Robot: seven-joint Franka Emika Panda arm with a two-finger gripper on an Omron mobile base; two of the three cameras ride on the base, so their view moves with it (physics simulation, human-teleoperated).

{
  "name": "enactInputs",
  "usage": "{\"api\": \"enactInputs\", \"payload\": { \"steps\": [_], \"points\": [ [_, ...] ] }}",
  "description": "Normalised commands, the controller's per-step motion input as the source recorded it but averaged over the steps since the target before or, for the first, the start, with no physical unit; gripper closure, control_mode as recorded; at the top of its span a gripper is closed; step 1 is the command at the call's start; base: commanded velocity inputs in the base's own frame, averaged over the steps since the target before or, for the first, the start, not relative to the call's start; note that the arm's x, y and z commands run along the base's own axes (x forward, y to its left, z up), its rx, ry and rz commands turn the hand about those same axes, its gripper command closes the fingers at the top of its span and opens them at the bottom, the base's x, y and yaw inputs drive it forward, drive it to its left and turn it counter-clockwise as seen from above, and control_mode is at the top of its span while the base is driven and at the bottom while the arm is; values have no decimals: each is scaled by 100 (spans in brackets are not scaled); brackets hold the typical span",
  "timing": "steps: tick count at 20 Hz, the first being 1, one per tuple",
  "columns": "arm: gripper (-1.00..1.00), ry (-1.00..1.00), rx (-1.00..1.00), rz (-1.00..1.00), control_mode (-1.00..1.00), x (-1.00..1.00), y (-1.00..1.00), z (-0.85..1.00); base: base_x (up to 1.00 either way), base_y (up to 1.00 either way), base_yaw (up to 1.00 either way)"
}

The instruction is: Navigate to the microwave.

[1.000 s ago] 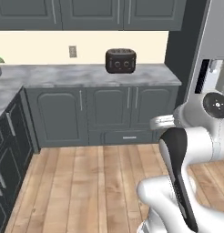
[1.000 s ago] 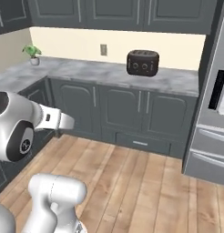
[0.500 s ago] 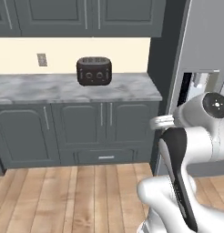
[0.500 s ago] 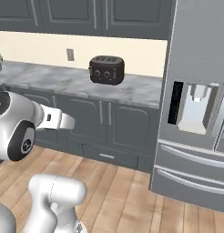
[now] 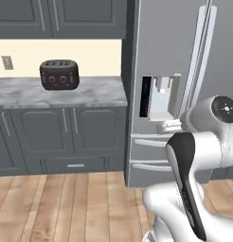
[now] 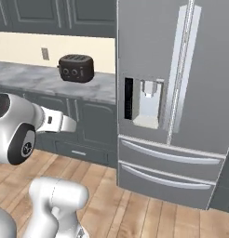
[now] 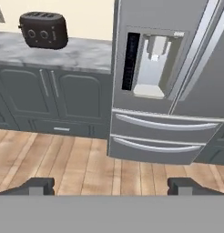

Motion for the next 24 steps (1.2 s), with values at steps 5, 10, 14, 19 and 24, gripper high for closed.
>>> {"api": "enactInputs", "payload": {
  "steps": [5,10,14,19,24],
  "points": [
    [-100,0,0,0,100,0,0,0,0,-100,0],
    [-100,0,0,0,100,0,0,0,0,-100,0],
    [-100,0,0,0,100,0,0,0,1,-100,0],
    [-100,0,0,0,100,0,0,0,47,-100,0],
    [-100,0,0,0,100,0,0,0,91,-100,0]
  ]
}}
